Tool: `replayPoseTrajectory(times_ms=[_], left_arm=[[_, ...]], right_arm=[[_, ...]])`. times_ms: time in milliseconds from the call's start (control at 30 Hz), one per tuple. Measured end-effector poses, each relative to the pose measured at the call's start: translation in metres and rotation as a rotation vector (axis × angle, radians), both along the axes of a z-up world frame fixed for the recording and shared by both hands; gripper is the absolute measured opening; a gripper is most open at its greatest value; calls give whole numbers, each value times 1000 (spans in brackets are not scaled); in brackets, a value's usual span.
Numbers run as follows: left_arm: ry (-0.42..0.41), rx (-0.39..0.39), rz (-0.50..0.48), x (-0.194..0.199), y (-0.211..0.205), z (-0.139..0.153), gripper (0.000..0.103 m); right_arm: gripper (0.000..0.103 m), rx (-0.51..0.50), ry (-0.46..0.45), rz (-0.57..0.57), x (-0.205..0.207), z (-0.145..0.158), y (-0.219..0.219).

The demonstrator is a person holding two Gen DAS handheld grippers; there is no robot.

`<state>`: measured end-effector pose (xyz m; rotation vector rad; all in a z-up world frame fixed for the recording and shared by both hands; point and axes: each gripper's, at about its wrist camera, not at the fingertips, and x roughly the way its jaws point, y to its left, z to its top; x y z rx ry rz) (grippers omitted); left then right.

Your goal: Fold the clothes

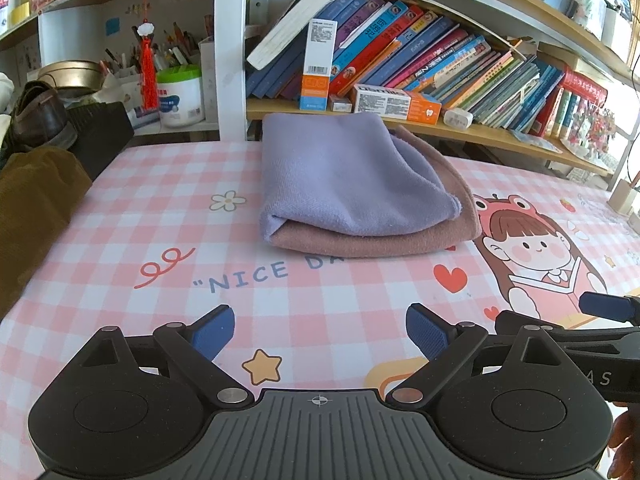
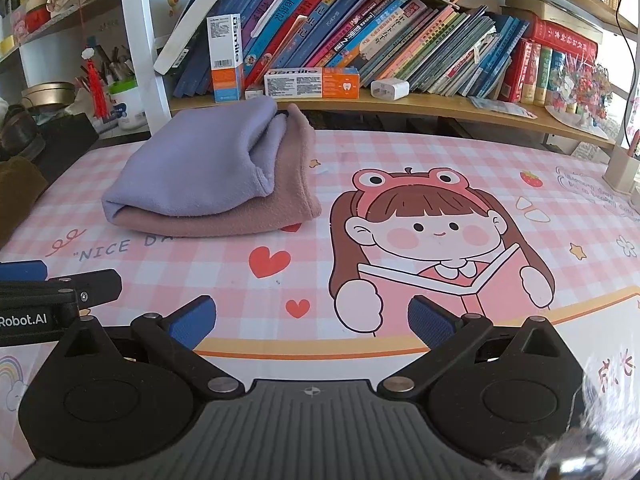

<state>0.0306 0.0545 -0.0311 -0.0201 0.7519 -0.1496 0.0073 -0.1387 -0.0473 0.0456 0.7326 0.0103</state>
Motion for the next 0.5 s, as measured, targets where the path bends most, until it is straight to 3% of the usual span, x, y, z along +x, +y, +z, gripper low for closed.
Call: replayPoseTrajectory(times_ms=[167, 500], left_arm=[[9, 15, 13, 2, 0, -1, 101], [0, 6, 8, 3, 0, 0, 102]], right_arm=[[103, -5, 3, -2, 1, 0, 0], [103, -12, 14, -4, 3, -2, 1]])
